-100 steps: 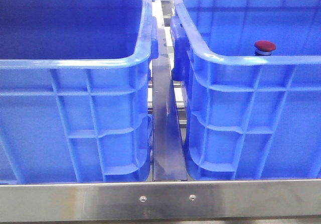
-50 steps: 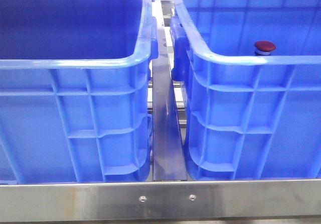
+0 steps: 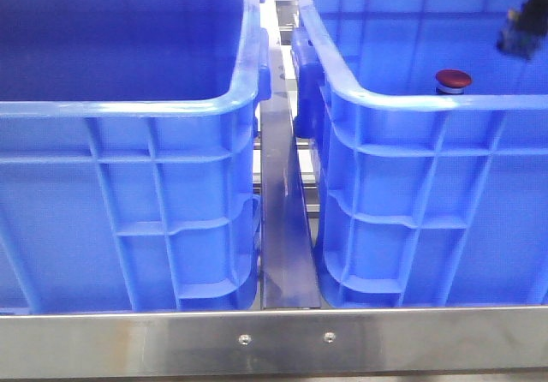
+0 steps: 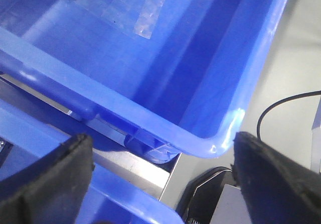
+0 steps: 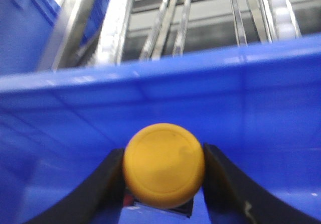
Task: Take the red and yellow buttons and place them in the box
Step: 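Carry the yellow button into the bin beside the red one and release it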
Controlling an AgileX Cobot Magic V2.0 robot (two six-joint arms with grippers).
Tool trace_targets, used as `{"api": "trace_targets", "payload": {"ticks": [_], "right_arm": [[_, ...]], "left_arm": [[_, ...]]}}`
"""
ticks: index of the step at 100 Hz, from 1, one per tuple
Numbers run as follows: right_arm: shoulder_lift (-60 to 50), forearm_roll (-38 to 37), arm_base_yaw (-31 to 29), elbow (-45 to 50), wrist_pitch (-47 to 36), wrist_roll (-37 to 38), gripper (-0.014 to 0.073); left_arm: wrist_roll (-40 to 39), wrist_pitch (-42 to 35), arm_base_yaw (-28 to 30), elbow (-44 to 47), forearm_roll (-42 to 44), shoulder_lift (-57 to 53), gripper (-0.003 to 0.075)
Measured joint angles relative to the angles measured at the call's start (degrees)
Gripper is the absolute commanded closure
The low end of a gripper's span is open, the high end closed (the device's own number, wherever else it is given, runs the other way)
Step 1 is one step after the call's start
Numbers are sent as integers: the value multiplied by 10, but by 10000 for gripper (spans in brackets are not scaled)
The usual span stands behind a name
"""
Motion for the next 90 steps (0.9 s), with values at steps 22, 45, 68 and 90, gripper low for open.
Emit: {"api": "trace_targets", "payload": {"ticks": [22, 45, 68, 90], "right_arm": [[65, 1, 0, -14, -11, -24, 458], [120, 2, 0, -50, -22, -44, 458], [136, 5, 0, -63, -49, -74, 458], [156, 6, 0, -63, -52, -78, 458]], "left_arm": [[0, 0, 0, 0, 1, 0, 176], [0, 0, 0, 0, 1, 0, 176], [0, 0, 0, 0, 1, 0, 176], [0, 0, 0, 0, 3, 0, 176]]}}
